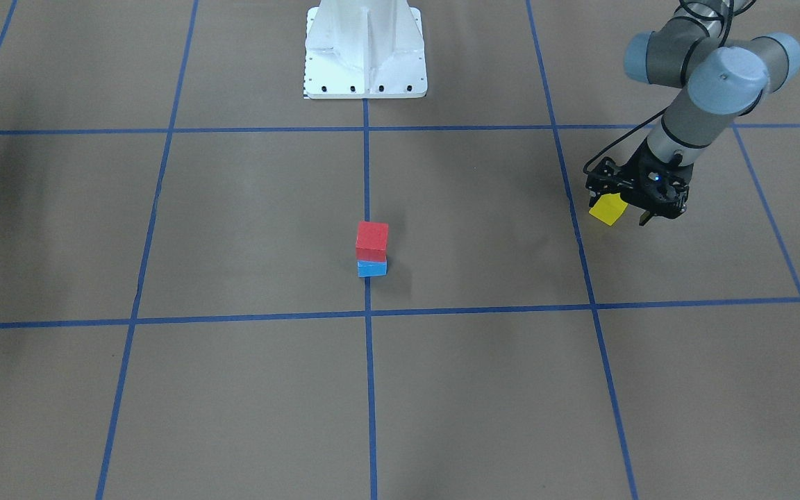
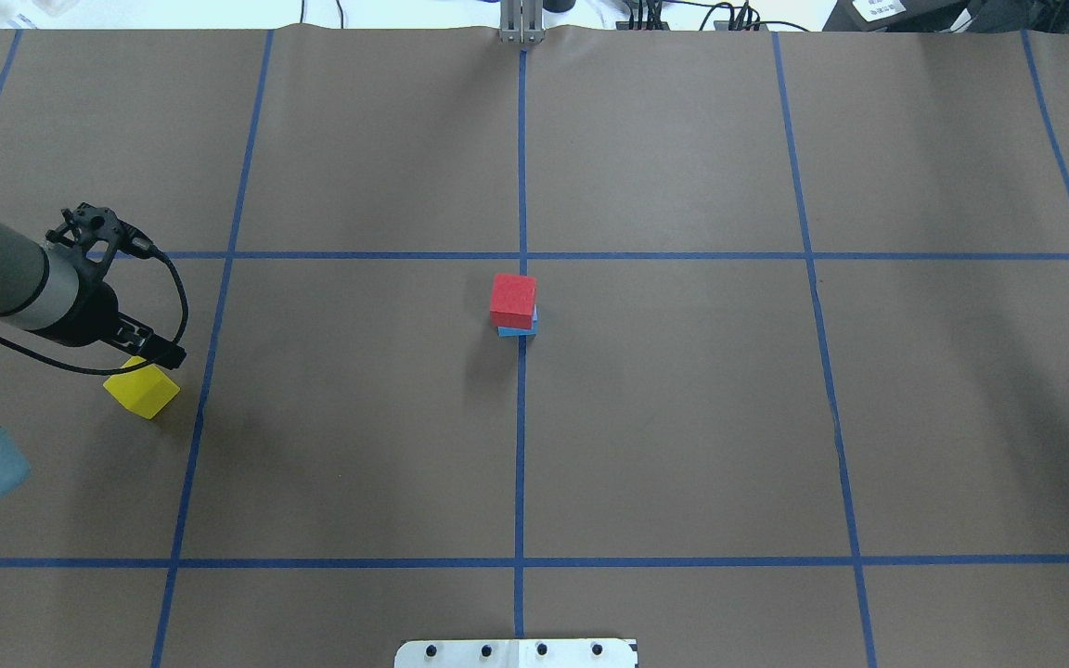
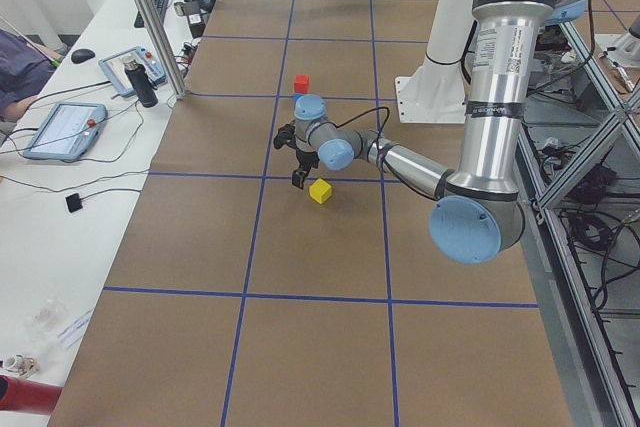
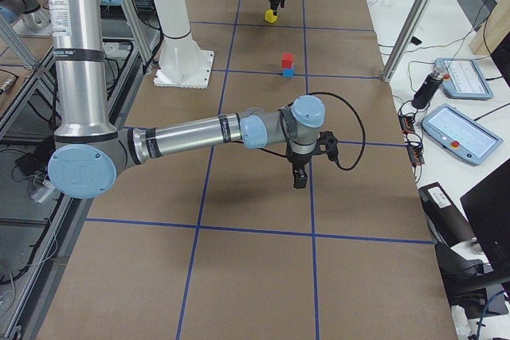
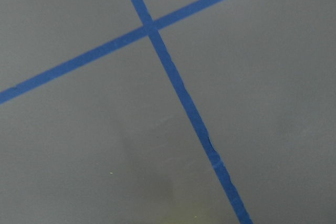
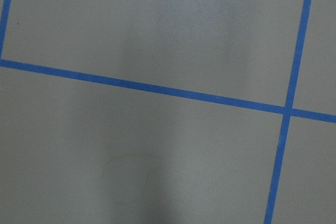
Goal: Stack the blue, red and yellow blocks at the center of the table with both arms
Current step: 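Lower the left gripper onto the yellow cube and close it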
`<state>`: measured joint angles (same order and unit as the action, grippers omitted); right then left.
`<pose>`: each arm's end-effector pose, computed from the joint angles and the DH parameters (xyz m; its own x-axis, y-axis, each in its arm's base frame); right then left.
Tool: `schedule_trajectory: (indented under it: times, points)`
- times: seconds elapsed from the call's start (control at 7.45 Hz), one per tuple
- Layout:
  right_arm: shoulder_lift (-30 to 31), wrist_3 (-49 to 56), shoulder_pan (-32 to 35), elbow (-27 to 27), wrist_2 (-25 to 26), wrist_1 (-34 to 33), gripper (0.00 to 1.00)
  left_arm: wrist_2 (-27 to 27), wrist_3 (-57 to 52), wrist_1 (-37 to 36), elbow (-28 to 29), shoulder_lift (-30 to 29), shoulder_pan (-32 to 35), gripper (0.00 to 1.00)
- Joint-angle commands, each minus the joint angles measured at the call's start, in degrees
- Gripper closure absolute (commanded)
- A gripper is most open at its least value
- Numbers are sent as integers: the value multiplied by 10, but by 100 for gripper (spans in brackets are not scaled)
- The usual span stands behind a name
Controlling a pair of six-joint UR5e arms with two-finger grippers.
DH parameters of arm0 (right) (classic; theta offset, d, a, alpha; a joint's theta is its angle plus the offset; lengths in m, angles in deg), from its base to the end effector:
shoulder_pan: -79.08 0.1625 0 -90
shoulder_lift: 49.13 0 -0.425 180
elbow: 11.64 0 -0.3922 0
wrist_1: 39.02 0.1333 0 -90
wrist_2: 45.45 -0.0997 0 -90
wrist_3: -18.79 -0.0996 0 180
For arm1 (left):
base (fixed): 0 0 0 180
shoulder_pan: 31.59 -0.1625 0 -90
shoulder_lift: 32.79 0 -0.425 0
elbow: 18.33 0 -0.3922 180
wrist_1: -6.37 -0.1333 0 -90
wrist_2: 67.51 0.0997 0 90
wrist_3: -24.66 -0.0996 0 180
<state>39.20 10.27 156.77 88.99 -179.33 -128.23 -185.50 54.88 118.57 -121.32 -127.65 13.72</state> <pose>-0.0457 -0.5110 0.5511 0.6941 -0.1627 0.7012 0.1060 0.9866 0.1240 0.3198 -0.4464 0.4689 0.6299 0.4482 -0.6343 -0.2561 0.8909 0.3752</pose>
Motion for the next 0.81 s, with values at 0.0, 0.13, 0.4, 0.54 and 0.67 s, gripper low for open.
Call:
schedule_trajectory:
  times: [0.0, 0.13, 0.4, 0.54, 0.67]
  points:
    - [0, 0, 0, 0, -1, 0, 1, 2, -1, 0, 3, 1, -9, 0]
    - [0, 0, 0, -1, -1, 0, 1, 2, -1, 1, 2, 8, -12, 0]
    - [0, 0, 0, -2, 0, 0, 1, 2, -1, 1, 4, 18, -14, 0]
    - [0, 0, 0, -3, 0, 0, 1, 2, -1, 1, 5, 20, -17, 0]
    - [0, -1, 0, -3, 1, 0, 1, 2, 1, 1, 7, 20, -22, 0]
